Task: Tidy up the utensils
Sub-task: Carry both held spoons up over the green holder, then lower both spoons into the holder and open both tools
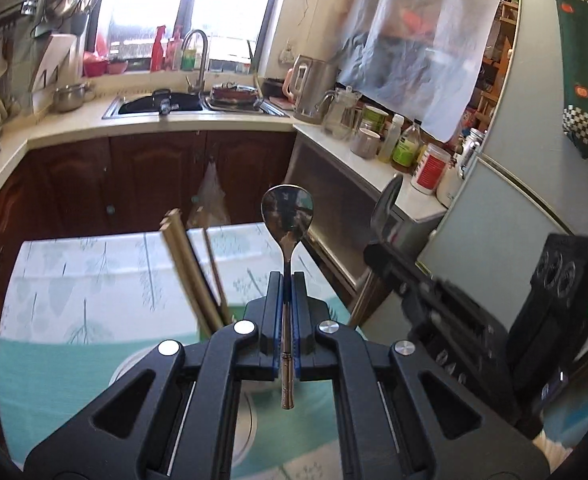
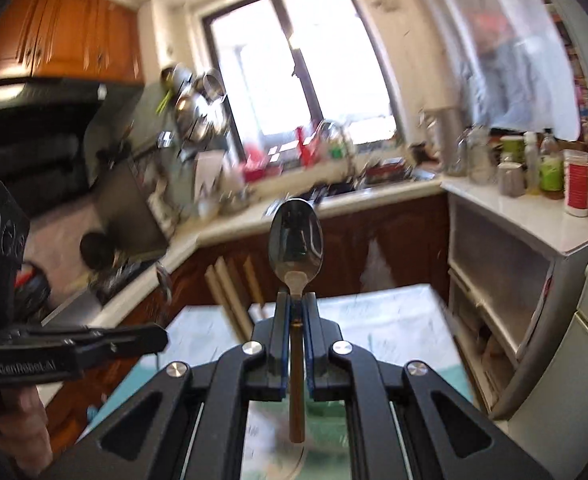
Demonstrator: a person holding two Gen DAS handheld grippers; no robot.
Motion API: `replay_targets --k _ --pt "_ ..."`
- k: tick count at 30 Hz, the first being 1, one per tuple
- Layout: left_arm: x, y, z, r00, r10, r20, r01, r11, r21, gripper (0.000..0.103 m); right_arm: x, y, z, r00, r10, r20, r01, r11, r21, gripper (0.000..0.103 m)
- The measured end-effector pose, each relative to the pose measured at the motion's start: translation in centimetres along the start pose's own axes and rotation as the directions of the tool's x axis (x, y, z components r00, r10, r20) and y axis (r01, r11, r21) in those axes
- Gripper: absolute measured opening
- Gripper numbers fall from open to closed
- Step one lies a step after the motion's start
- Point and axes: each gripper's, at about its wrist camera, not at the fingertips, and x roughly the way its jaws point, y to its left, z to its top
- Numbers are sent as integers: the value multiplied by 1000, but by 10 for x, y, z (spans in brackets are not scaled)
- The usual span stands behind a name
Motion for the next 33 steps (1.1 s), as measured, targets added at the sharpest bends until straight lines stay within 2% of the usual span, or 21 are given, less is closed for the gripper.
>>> replay_targets --k 5,9,14,18,22,25,31,33 --pt "67 -12 8 999 32 -2 -32 999 11 2 19 -26 -4 998 -3 55 1 1000 30 6" --pt "108 -4 0 999 41 -9 -41 999 -12 2 42 -45 -19 999 3 40 -5 998 55 6" --pt "134 8 -14 999 44 -5 -44 999 -24 2 55 -55 -28 1000 28 8 -28 999 25 6" --pt "137 12 -22 999 40 -4 -40 999 -3 3 60 -55 -35 997 70 -41 -71 997 -14 6" --pt "130 15 -28 998 45 -34 -45 999 -6 3 58 -51 -40 993 70 -91 -76 995 -61 6" --pt "116 19 -31 998 42 -44 -43 999 -17 3 54 -49 -40 991 71 -110 -79 994 -70 6" --pt "67 25 -43 999 28 -39 -29 999 -17 3 35 -47 -37 995 55 -87 -60 996 -59 6" --pt "53 25 -48 998 44 -47 -44 999 -6 6 30 -44 -38 995 40 -92 -46 997 -62 6"
